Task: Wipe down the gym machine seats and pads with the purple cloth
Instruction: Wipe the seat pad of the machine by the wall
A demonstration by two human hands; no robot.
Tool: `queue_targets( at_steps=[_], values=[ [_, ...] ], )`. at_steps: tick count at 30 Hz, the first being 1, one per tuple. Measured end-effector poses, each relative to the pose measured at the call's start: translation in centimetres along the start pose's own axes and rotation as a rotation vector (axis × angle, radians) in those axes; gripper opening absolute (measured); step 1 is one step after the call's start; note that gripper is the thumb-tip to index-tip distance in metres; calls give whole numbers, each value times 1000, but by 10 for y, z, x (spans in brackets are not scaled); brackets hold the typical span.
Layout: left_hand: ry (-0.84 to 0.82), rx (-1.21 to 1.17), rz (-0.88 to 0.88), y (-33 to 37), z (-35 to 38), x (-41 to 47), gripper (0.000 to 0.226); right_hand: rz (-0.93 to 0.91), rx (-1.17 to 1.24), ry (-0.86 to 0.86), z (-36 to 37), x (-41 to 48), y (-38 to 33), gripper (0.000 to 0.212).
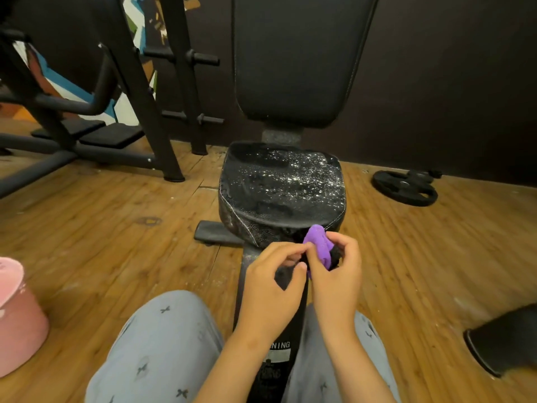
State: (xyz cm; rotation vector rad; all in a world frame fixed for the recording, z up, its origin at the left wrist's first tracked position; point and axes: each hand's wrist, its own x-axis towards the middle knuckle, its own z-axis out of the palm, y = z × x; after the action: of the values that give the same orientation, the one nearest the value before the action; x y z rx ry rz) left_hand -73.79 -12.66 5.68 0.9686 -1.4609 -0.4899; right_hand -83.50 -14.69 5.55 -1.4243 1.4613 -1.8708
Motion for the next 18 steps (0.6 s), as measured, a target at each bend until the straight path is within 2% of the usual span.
queue_targets(
  at_steps=[5, 9, 13, 15, 18],
  values=[
    [-97, -68, -94, -1, -2, -1, 34, 47, 50, -202, -6, -9, -2, 53],
    [-170, -73, -101, 2, -5, -1, 48, 62, 210, -351, -18, -14, -4, 50],
    [-120, -100, -138, 4, -4, 0, 53, 42, 223, -402, -26, -11, 0, 49],
    [-93, -95, -158, 4, -2, 0, 56, 54, 229, -400, -28, -11, 3, 40],
    [12, -45, -205, 0, 2, 0, 49, 94, 316, -402, -27, -16, 0, 34]
  ],
)
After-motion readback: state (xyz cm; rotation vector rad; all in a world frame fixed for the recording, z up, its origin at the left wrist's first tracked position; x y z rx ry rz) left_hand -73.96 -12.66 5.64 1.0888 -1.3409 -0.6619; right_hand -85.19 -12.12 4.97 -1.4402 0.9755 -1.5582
